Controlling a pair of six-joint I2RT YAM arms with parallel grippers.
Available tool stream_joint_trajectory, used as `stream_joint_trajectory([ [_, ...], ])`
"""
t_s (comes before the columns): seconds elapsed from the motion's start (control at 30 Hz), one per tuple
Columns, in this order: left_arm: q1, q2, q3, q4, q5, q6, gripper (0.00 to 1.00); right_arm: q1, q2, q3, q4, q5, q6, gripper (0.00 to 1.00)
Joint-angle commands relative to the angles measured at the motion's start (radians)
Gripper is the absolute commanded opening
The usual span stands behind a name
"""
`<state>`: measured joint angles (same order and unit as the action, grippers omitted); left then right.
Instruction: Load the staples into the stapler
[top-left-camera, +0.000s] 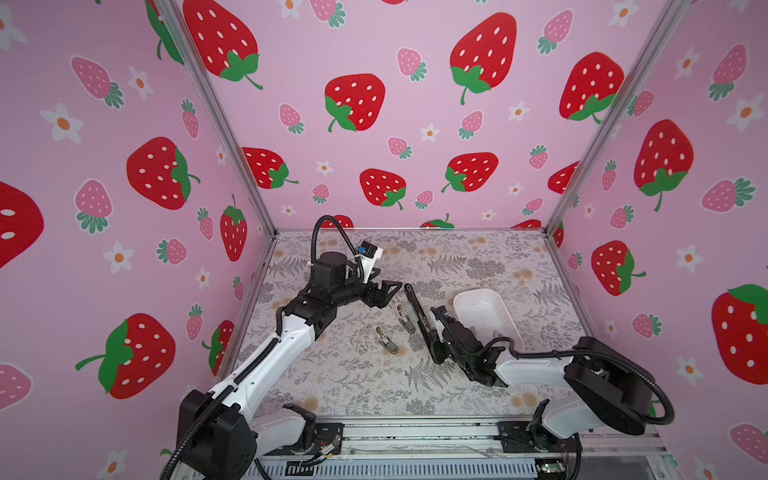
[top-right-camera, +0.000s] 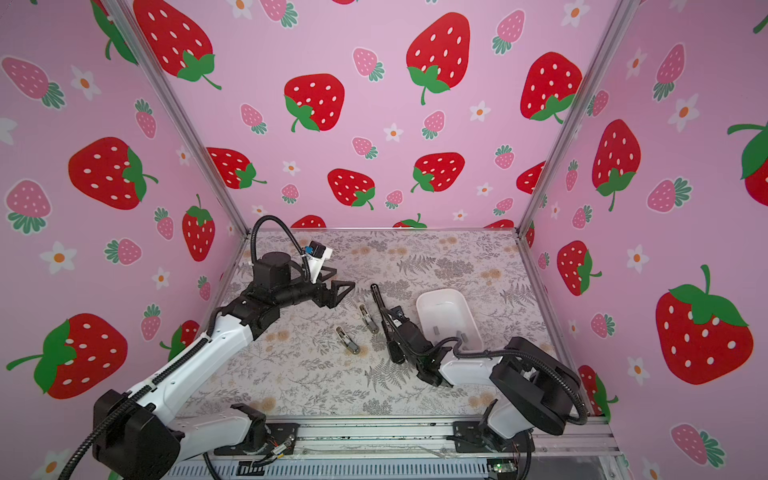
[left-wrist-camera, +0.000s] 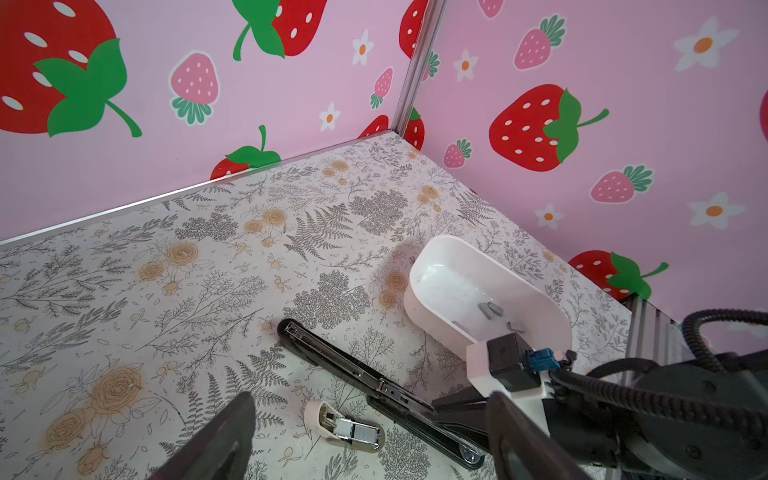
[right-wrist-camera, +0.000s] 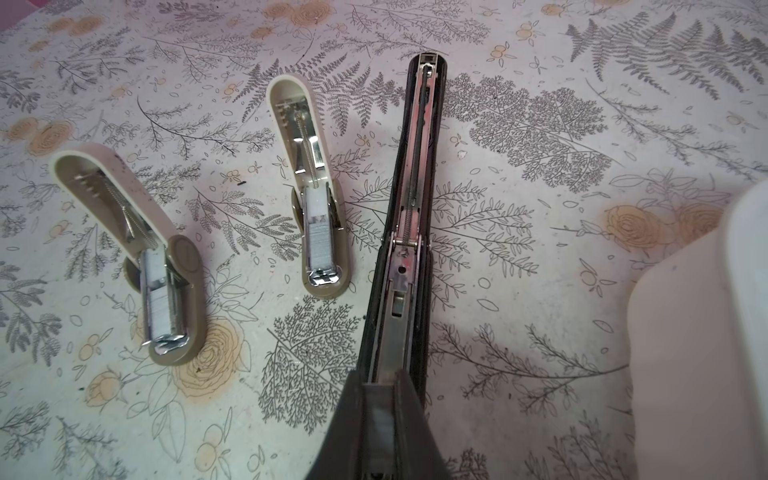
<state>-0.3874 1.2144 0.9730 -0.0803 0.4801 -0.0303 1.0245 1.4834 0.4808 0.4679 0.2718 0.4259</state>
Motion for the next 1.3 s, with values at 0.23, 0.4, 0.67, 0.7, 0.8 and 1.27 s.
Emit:
stream_joint_trajectory([
  [0.23,-0.003,-0.011,0.019,-0.006,0.015,0.012,0.88,0.026,-0.044,-0.093,0.102,0.051,0.038,0.09],
  [0.4,-0.004,-0.016,0.017,-0.004,0.015,0.012,0.88,0.031,-0.034,-0.101,0.136,0.048,0.039,0.09],
  [0.67,-0.003,-0.016,0.017,-0.004,0.017,0.012,0.88,0.032,-0.003,-0.107,0.182,0.059,0.046,0.07],
  [0.7,-0.004,-0.017,0.017,-0.004,0.016,0.012,0.88,0.032,0.0,-0.107,0.186,0.061,0.048,0.07],
  [0.8,-0.005,-0.016,0.018,-0.004,0.017,0.01,0.88,0.033,0.012,-0.099,0.192,0.067,0.053,0.07],
  [1.27,-0.004,-0.013,0.019,-0.006,0.014,0.012,0.88,0.033,0.063,-0.08,0.187,0.105,0.072,0.08],
])
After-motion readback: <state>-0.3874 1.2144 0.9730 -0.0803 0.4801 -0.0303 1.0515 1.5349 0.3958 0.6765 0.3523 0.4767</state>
